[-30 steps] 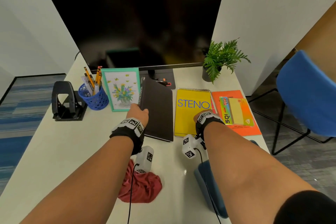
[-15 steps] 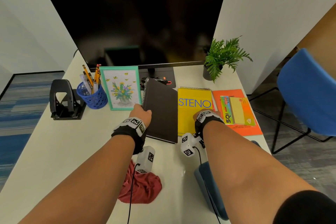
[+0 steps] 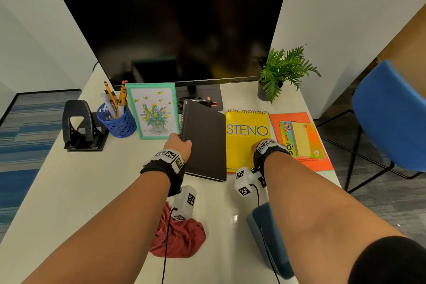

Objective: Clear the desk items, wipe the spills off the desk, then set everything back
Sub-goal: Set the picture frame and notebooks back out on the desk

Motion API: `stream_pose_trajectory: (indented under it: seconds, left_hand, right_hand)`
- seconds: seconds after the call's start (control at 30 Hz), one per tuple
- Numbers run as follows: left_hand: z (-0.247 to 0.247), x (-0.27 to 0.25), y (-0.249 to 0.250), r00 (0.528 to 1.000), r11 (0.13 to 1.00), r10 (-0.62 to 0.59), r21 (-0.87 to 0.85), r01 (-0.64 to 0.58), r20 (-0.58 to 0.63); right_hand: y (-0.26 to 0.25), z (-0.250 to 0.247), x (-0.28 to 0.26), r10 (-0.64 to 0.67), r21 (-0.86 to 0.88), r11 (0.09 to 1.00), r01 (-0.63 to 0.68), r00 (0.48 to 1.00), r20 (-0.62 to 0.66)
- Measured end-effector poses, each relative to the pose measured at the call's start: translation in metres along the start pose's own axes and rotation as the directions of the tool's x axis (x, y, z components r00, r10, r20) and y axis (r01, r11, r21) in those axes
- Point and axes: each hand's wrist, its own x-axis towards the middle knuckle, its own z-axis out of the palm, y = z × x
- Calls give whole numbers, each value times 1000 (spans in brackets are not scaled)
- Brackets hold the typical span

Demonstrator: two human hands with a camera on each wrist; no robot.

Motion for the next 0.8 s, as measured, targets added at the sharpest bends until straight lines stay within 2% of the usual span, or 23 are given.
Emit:
stream_pose_trajectory:
  seconds: [0.2, 0.47, 0.6, 0.67, 0.73, 0.8]
  left_hand:
    - [-1, 1, 0, 1000, 1000, 7, 22, -6, -11]
    - [0, 1, 0, 1000, 1000, -1, 25, 2, -18]
    - [0, 0, 0, 1000, 1000, -9, 24, 9, -14]
    - [1, -1, 0, 1000, 1000, -13, 26, 13, -10]
    - [2, -3, -1, 1000, 1000, -20, 23, 20, -7]
    - [4, -6, 0, 1000, 999, -30, 14, 30, -2]
  right_hand:
    - [5, -1, -1, -18, 119, 993, 19, 1000, -11]
    - [9, -5, -9, -39, 72, 997, 42, 998, -42]
    - [5, -8, -17, -44, 44, 998, 48, 994, -99]
    - [2, -13, -25, -64, 10, 998, 67, 979, -193]
    - [-4, -19, -31, -18, 108, 993, 51, 957, -291]
    - [-10, -27, -30, 52, 346, 935, 79, 934, -352]
